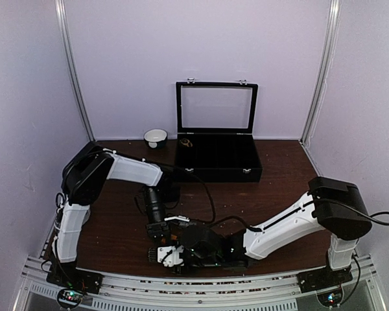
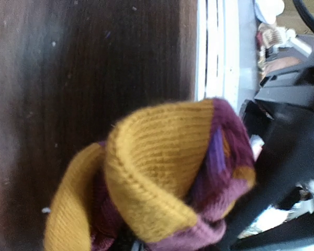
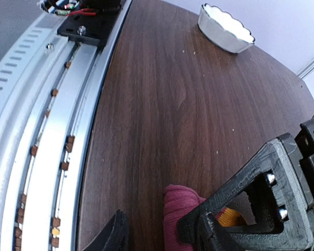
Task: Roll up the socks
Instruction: Roll the sock at the center of the board.
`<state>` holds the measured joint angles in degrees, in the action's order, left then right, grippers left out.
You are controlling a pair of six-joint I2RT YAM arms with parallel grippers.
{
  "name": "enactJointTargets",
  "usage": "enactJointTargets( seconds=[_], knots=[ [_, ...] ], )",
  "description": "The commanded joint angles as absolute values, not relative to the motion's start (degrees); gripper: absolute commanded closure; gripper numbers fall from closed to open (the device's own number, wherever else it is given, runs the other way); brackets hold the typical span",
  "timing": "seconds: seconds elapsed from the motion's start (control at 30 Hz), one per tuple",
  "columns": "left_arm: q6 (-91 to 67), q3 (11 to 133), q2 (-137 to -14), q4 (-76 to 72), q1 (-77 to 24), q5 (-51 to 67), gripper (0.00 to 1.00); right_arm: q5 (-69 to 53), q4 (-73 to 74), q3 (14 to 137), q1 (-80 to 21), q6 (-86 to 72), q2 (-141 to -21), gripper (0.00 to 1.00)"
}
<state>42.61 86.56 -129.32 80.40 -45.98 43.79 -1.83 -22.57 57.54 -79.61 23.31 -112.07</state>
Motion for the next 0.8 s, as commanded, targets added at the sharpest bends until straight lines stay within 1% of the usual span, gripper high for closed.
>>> enactJointTargets(
  seconds=[0.0,0.13,0.33,0.5,0.53,0.6,0.77],
  knots=[
    [44.97,83.62,-124.74,73.53,-46.58,39.67,0.5,-0.9,-16.25,54.05,-76.29,15.79,-115.49,0.56],
    [43.67,81.92,-124.38,71.38,-46.65,36.8,0.48,-2.39,-19.15,50.98,-75.03,12.58,-115.05,0.57],
    [40.78,82.54,-126.63,69.65,-46.68,34.18,0.51,-2.59,-22.02,49.48,-73.92,10.19,-114.46,0.57],
    [41.62,84.08,-129.48,72.97,-46.58,37.17,0.64,-0.22,-30.12,45.4,-73.99,11.25,-108.7,0.56],
    [41.86,84.29,-129.99,73.6,-46.6,38.05,0.67,-0.23,-30.88,45.08,-74.17,12.12,-107.51,0.54],
    [41.81,84.37,-130.83,74.17,-46.53,39.24,0.74,0.32,-31.49,44.64,-75.07,14.64,-105.53,0.51],
    [41.31,84.21,-132.05,74.25,-45.33,42.77,0.89,0.4,-29.19,44.86,-76.68,17.33,-102.76,0.53]
  ],
)
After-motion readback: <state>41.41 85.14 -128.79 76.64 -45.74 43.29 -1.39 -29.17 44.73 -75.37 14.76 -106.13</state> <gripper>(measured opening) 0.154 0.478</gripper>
